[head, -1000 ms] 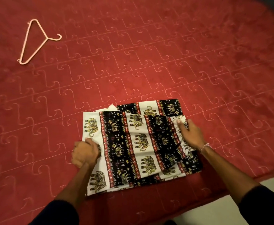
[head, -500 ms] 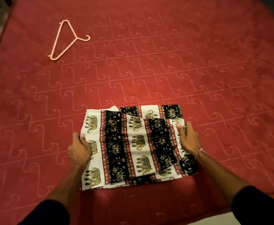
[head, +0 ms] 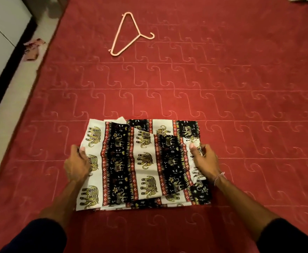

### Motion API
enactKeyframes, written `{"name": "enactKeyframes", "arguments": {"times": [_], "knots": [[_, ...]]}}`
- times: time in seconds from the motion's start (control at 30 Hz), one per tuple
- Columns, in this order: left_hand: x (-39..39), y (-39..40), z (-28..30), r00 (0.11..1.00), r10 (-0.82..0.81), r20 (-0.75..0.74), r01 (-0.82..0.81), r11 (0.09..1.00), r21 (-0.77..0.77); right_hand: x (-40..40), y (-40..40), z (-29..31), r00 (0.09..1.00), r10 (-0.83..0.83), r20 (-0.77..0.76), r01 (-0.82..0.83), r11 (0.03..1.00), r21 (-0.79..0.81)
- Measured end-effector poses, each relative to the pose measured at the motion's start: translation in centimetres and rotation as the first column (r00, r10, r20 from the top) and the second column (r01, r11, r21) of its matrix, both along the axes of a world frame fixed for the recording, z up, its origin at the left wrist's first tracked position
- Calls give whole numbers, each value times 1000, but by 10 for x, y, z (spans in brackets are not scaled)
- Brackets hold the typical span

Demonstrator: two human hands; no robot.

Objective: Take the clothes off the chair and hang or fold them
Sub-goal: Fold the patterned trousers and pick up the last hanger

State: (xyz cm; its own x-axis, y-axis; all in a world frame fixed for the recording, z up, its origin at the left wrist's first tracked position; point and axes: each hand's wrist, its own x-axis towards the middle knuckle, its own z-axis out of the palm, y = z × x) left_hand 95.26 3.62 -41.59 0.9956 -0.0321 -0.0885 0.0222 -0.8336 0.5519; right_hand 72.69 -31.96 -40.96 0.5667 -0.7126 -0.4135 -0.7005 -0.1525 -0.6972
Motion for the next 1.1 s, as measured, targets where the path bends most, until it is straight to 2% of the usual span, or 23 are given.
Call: {"name": "enactKeyframes", "arguments": {"times": [0.1, 0.17, 0.23, 0.37, 0.47, 0.53, 0.63, 0.8, 0.9, 0.97, 1.03, 1.1], "knots": [[16, 20, 3, 1000, -18, -20, 19, 999, 49, 13, 1, 3, 997, -57, -52, 54, 998, -39], [32, 21, 8, 998, -38, -51, 41, 998, 53, 31, -4, 9, 990, -138, -33, 137, 989, -50], [50, 16, 13, 991, -81, -106, 78, 996, -32, 53, -13, 18, 981, -189, -32, 188, 982, -31], [82, -3, 21, 963, -148, -226, 106, 977, -186, 94, -44, 25, 955, -255, -150, 269, 960, 81], [104, -19, 28, 935, -181, -306, 86, 950, -299, 109, -60, 22, 943, -312, -114, 331, 913, 238], [117, -23, 29, 914, -177, -366, 29, 927, -375, 113, -64, 21, 951, -305, -54, 308, 911, 274], [135, -23, 27, 910, -134, -393, -25, 927, -374, 121, -67, 23, 958, -282, 58, 265, 943, 203], [145, -21, 18, 952, -58, -300, -67, 919, -388, 136, -64, 16, 931, -333, 151, 318, 941, 116], [147, -21, 9, 969, -86, -232, 4, 942, -335, 144, -60, 9, 955, -290, 56, 293, 955, -55], [150, -23, 6, 976, -88, -199, 37, 968, -246, 151, -55, 9, 979, -175, -102, 144, 955, -258], [154, -31, 4, 987, -130, -92, 121, 988, -97, 160, -48, 11, 968, -62, -244, -61, 882, -467], [162, -48, 6, 976, -216, -2, 216, 976, -9, 181, -36, 12, 962, 42, -269, -196, 791, -579]]}}
